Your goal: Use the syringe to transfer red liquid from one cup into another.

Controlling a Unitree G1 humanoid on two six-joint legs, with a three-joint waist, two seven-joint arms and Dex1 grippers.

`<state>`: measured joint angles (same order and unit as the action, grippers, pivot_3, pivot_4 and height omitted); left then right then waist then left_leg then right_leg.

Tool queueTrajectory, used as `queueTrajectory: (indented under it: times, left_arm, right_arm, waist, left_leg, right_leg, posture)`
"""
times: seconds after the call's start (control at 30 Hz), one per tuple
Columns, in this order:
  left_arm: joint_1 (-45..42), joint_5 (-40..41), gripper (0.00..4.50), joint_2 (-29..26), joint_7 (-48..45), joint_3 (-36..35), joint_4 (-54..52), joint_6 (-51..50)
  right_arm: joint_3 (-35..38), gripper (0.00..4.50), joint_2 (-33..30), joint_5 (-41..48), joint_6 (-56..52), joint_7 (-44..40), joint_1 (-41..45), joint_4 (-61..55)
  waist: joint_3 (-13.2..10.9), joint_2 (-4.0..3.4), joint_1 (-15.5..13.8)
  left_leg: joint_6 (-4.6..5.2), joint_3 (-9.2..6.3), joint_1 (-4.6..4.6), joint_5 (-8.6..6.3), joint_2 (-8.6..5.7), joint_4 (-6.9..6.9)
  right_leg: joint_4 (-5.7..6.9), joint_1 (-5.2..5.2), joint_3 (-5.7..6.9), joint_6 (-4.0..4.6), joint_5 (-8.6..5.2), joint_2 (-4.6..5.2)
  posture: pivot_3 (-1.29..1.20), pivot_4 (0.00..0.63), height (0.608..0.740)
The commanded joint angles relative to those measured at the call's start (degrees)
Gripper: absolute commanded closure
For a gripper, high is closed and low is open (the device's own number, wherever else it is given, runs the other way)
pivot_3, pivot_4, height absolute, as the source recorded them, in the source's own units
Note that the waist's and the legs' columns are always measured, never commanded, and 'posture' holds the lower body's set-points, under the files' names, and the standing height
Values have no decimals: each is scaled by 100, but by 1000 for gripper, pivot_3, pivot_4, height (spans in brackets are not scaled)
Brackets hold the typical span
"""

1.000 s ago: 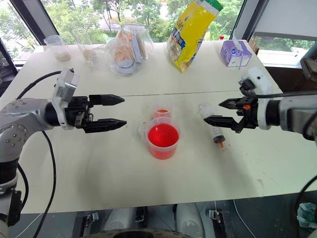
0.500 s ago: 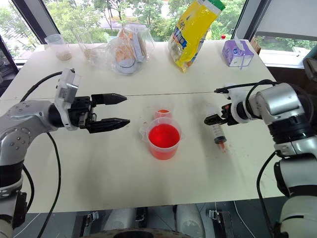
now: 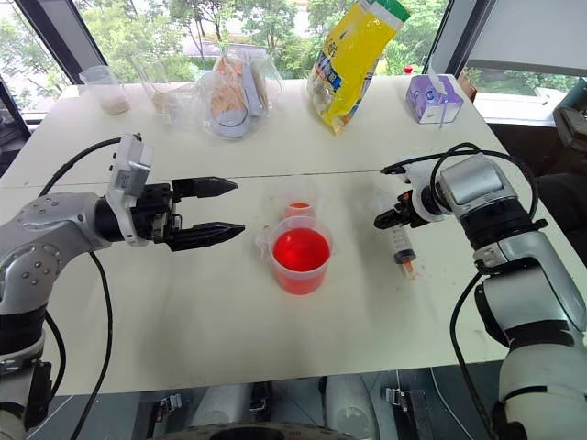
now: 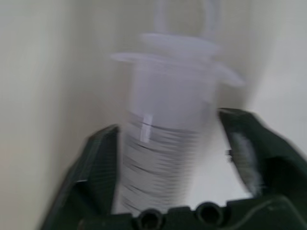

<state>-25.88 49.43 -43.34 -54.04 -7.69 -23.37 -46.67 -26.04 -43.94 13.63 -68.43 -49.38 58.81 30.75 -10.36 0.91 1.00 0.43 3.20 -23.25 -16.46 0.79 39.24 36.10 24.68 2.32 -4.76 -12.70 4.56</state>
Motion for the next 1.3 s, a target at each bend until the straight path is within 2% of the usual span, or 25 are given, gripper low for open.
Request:
queueTrajectory:
  times: [0.03,0.07,0.23,0.33,0.4,0.5,0.57,0.7,0.8,0.93,1.03,1.13,1.3]
  left_arm:
    - [-37,63,0,-4,21,-121,-155,132]
    - [-41,59,0,-3,22,-117,-151,137]
    - [-122,24,0,-1,-2,-66,-80,169]
    - [-185,18,0,-17,-25,-45,-30,179]
    - [-220,17,0,-35,-52,-41,2,176]
    - [-308,9,0,-49,-128,10,74,167]
    - [-385,-15,0,-50,-223,90,139,174]
    - [-606,-91,0,-51,-403,228,345,216]
    - [-837,-148,0,-20,-570,325,580,255]
    - [-1066,-250,0,-6,-833,495,779,306]
    - [-1197,-271,0,9,-977,558,881,303]
    - [-1330,-267,0,18,-1097,607,957,277]
    - [-1528,-254,0,-1,-1304,694,981,223]
  right_arm:
    - [-78,2854,139,-135,48,-217,-8,-102]
    - [-74,3113,152,-181,48,-247,-22,-146]
    - [83,3116,-50,-228,-185,-294,-228,-810]
    - [519,3116,-288,-130,-471,-166,-382,-1490]
    - [952,3116,-389,6,-534,-104,-489,-1956]
    - [2134,3116,-317,475,-131,-44,-804,-2980]
    - [2991,3116,-91,803,205,96,-1020,-3626]
    - [4208,3116,570,1459,1200,343,-1356,-4803]
    - [4861,3116,1116,2641,1013,383,-1377,-5539]
    - [5028,3116,1674,3990,704,794,-1460,-6068]
    - [4770,3116,1939,4196,985,996,-1870,-6366]
    - [4376,3116,2224,4047,1484,1059,-2326,-6474]
    - [3330,3116,2466,2773,3185,590,-3272,-6128]
  waist:
    - [0,1,5]
    - [0,1,7]
    - [0,0,-4]
    - [-1,-2,-25]
    - [-5,-8,-34]
    - [-6,-8,-42]
    - [-6,-7,-42]
    - [-5,-5,-43]
    - [-6,-5,-42]
    - [-6,-5,-26]
    - [-6,-5,-30]
    - [-6,-5,-37]
    - [-6,-5,-32]
  left_leg:
    - [0,0,0,0,1,0]
    - [0,0,1,0,2,0]
    - [0,0,0,0,4,-1]
    - [0,-2,-4,0,4,-1]
    - [0,-1,-10,0,3,-1]
    - [0,0,-15,0,0,-2]
    - [0,-2,-16,0,1,-2]
    - [0,-4,-13,0,2,-4]
    - [-1,-5,-13,0,2,-4]
    - [-1,-5,-9,0,3,-4]
    - [-1,-6,-8,0,4,-4]
    - [0,-5,-8,0,3,-4]
    - [0,-4,-9,0,0,-3]
  right_leg:
    - [0,0,0,0,0,-1]
    - [0,0,0,0,0,-3]
    - [1,1,0,0,0,-3]
    - [0,4,1,0,0,-3]
    - [0,10,1,0,0,-1]
    - [-1,14,1,-1,0,1]
    - [-2,14,3,-1,0,0]
    - [-2,11,6,-2,0,0]
    - [1,10,6,-2,0,-1]
    - [1,6,6,-2,1,0]
    - [1,5,6,-1,0,-1]
    - [0,4,5,-1,0,0]
    - [0,5,5,-2,0,0]
  posture:
    - [0,150,740]
    - [0,150,740]
    - [0,150,740]
    - [0,150,740]
    - [0,150,740]
    - [0,150,740]
    - [0,150,740]
    - [0,150,740]
    - [0,150,740]
    - [0,150,740]
    - [0,150,740]
    - [0,150,740]
    - [0,150,740]
